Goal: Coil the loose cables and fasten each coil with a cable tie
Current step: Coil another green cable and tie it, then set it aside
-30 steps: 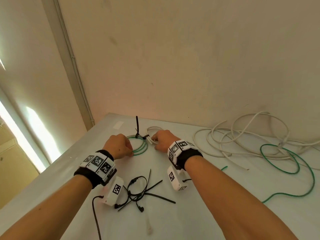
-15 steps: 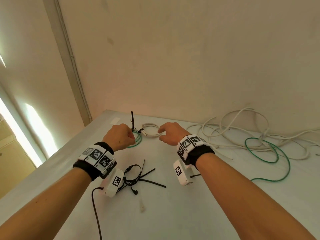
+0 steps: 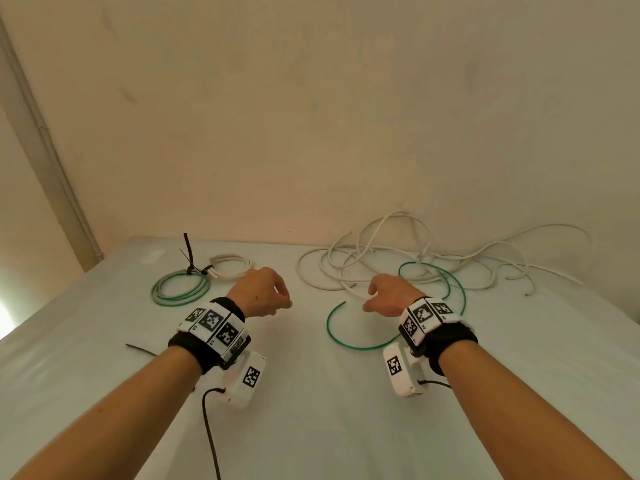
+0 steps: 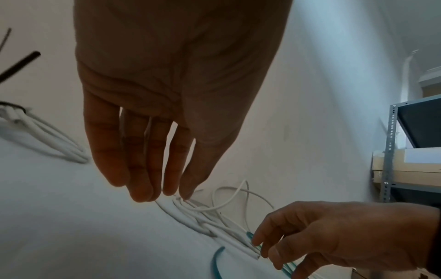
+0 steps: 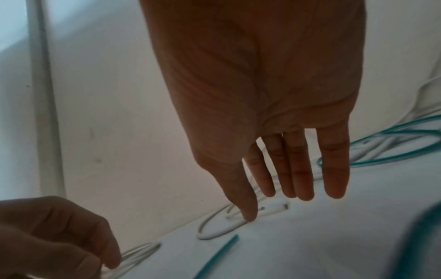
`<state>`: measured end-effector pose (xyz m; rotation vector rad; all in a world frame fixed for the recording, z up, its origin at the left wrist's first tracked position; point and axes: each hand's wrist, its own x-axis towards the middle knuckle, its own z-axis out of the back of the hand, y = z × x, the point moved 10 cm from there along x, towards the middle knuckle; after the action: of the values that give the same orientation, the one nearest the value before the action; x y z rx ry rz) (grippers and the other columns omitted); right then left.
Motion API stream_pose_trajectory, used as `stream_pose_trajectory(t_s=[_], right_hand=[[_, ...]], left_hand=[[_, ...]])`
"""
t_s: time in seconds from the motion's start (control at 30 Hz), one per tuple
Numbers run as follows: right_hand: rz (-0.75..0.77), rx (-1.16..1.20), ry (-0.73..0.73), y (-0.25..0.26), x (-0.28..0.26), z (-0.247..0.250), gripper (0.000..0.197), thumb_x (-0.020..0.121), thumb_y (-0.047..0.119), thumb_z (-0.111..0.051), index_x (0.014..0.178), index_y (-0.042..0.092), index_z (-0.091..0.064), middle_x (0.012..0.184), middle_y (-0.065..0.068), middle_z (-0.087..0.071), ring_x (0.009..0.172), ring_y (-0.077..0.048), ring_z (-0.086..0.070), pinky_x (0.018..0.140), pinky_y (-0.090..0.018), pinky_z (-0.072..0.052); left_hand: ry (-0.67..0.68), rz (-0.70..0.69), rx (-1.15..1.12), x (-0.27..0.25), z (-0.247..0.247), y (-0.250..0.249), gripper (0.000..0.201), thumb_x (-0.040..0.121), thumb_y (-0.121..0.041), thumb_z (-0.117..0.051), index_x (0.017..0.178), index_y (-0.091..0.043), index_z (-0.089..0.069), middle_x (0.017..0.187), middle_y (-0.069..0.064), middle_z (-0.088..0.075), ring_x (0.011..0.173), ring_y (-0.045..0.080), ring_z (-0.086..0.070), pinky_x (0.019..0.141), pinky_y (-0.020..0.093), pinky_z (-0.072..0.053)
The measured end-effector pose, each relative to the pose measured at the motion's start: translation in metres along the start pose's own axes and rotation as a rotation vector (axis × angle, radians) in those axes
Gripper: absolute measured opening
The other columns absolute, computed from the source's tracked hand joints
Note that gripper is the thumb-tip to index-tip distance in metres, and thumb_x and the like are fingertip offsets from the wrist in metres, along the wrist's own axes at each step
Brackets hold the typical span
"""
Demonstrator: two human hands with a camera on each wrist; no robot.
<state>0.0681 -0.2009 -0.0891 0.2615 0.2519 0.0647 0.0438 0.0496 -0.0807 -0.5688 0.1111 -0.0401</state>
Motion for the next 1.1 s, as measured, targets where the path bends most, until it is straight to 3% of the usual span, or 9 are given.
stream_pose_trajectory(t_s=[0.17,0.3,0.43,0.6,0.73,0.83,0.9,1.0,1.1], right_hand=[[-0.023,-0.014,0.065,-0.030,-0.016,-0.013,0.057,0.094,0.043,-0.072,0.138,0.012,-0.054,0.141,-0.009,-0.056,0.127,-0.026,-0.056,0.097,-0.033,-0.045],[0.070,-0.019,0.199,-0.031,-0.039,-0.026,0.048,0.085,0.058,-0.076,0.112,0.019,-0.069,0.113,0.004,-0.067,0.104,-0.017,-0.062,0.088,-0.032,-0.050],[0.158,-0.047,0.238,-0.037,-0.059,-0.032,0.016,0.088,0.038,-0.079,0.089,0.026,-0.070,0.090,0.011,-0.066,0.091,-0.014,-0.061,0.077,-0.027,-0.048],[0.192,0.105,0.299,-0.041,-0.077,-0.034,0.029,0.085,0.043,-0.081,0.103,0.025,-0.067,0.091,0.008,-0.074,0.085,-0.008,-0.064,0.085,-0.029,-0.050],[0.310,0.187,0.239,-0.034,-0.082,-0.020,0.016,0.090,0.041,-0.078,0.099,0.028,-0.077,0.070,0.008,-0.067,0.064,-0.002,-0.055,0.070,-0.024,-0.043],[0.381,0.475,-0.104,-0.036,-0.078,0.028,0.013,0.094,0.038,-0.074,0.089,0.027,-0.078,0.067,0.002,-0.059,0.063,-0.009,-0.050,0.066,-0.032,-0.041],[0.419,0.655,-0.269,-0.036,-0.083,0.056,0.011,0.096,0.036,-0.073,0.092,0.026,-0.078,0.075,-0.010,-0.064,0.068,-0.012,-0.052,0.068,-0.034,-0.041],[0.485,0.730,-0.428,-0.025,-0.094,0.092,0.012,0.097,0.035,-0.072,0.092,0.024,-0.076,0.084,-0.014,-0.069,0.072,-0.011,-0.054,0.072,-0.031,-0.042],[0.533,0.736,-0.547,-0.012,-0.103,0.122,0.013,0.098,0.034,-0.071,0.090,0.024,-0.075,0.074,-0.001,-0.063,0.069,-0.008,-0.050,0.070,-0.027,-0.041]], left_hand=[[0.096,-0.056,-0.051,0.003,-0.040,-0.029,0.022,0.090,-0.028,-0.078,0.109,-0.019,-0.072,0.089,0.004,-0.076,0.070,0.011,-0.070,0.057,0.019,-0.053],[0.289,-0.270,0.107,-0.010,-0.087,-0.071,0.052,0.080,-0.038,-0.086,0.127,-0.045,-0.064,0.114,-0.001,-0.058,0.091,0.011,-0.059,0.084,0.022,-0.047],[0.336,-0.369,0.199,-0.016,-0.107,-0.099,0.040,0.073,-0.040,-0.090,0.110,-0.039,-0.075,0.117,-0.004,-0.045,0.102,0.013,-0.047,0.093,0.025,-0.043],[0.342,-0.421,0.291,-0.019,-0.110,-0.105,0.024,0.079,-0.034,-0.087,0.100,-0.030,-0.078,0.114,-0.005,-0.048,0.103,0.014,-0.049,0.088,0.025,-0.044],[0.256,-0.456,0.287,-0.018,-0.089,-0.104,0.007,0.092,-0.032,-0.074,0.099,-0.029,-0.074,0.123,-0.006,-0.051,0.112,0.013,-0.048,0.095,0.024,-0.038],[0.206,-0.417,0.003,-0.021,-0.058,-0.102,0.010,0.101,-0.031,-0.063,0.101,-0.022,-0.068,0.132,-0.009,-0.063,0.124,0.011,-0.056,0.107,0.031,-0.039],[0.297,-0.386,-0.383,-0.032,-0.044,-0.108,0.019,0.105,-0.024,-0.057,0.105,-0.006,-0.062,0.110,0.001,-0.075,0.109,0.016,-0.067,0.107,0.037,-0.043],[0.436,-0.361,-0.961,-0.053,-0.021,-0.127,0.013,0.105,-0.018,-0.057,0.096,-0.008,-0.056,0.070,0.003,-0.046,0.064,0.017,-0.049,0.082,0.037,-0.055],[0.512,-0.321,-1.282,-0.064,0.004,-0.142,0.020,0.101,-0.019,-0.054,0.081,-0.016,-0.052,0.067,-0.006,-0.018,0.054,0.010,-0.020,0.050,0.022,-0.035]])
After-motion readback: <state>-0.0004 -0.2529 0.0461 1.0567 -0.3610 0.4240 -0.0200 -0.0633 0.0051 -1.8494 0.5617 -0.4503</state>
